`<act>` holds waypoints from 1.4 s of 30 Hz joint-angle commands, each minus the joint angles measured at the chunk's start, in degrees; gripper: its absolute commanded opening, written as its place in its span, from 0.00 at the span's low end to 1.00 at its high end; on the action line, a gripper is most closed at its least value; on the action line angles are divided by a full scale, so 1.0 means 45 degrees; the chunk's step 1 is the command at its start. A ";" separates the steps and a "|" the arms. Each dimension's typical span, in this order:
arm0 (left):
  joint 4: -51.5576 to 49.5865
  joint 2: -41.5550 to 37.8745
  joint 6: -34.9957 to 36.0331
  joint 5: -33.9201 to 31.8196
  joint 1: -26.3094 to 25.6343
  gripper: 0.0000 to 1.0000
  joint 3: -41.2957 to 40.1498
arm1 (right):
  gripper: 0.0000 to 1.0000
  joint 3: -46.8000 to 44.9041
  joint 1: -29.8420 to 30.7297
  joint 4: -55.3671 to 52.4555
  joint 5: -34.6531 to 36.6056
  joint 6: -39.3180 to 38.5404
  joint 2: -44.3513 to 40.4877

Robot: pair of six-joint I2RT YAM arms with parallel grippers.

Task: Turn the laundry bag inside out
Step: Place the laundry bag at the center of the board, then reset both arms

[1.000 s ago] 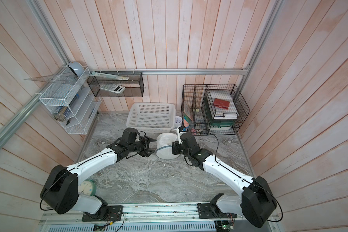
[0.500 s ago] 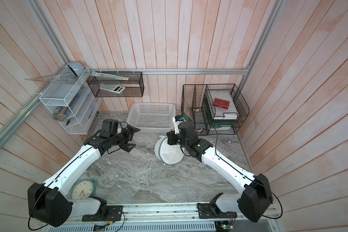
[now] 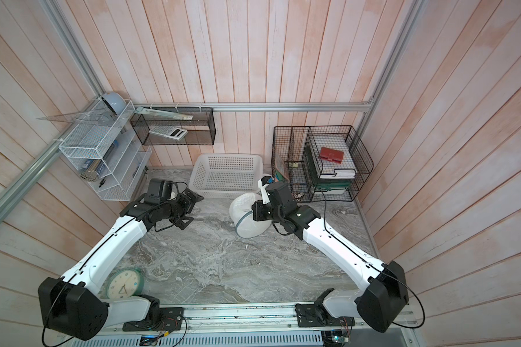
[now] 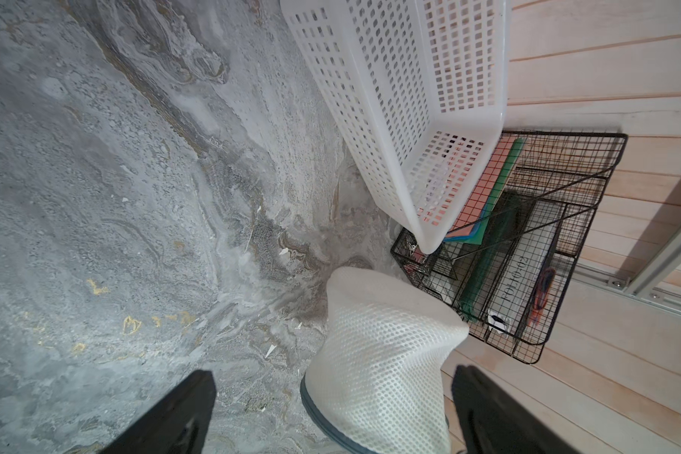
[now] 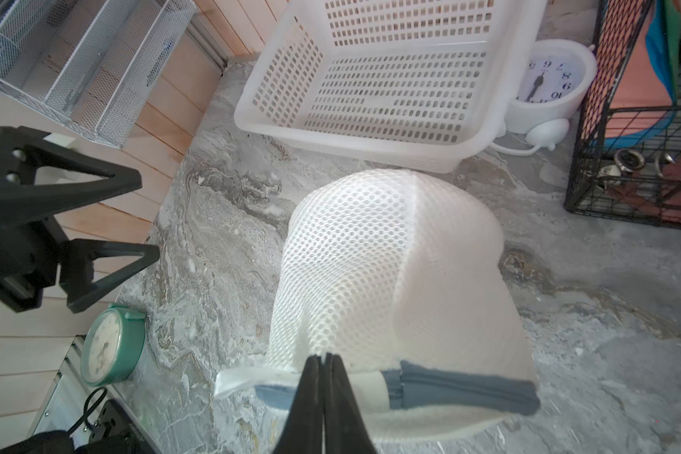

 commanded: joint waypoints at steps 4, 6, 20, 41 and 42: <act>0.0409 0.0573 0.0398 0.0178 0.0078 1.00 0.0429 | 0.00 0.0637 -0.0281 -0.2610 -0.0916 -0.0232 -0.0439; 0.0436 0.0654 0.0386 0.0231 0.0079 1.00 0.0374 | 0.00 0.0332 -0.0557 -0.2306 -0.1183 -0.0243 0.0024; -0.1064 -0.0007 0.1594 -0.0597 0.0509 1.00 0.0592 | 0.98 0.0358 -0.2235 0.0140 -0.1200 -0.0479 0.1890; 0.7268 0.0284 0.9715 -1.3202 0.3140 1.00 -0.5863 | 0.98 -0.9889 -0.6232 1.1369 1.0352 -0.5355 -0.1857; 0.8586 0.0323 1.0254 -1.3211 0.3114 1.00 -0.6478 | 0.98 -0.9893 -0.6351 1.1737 1.0399 -0.5374 -0.1283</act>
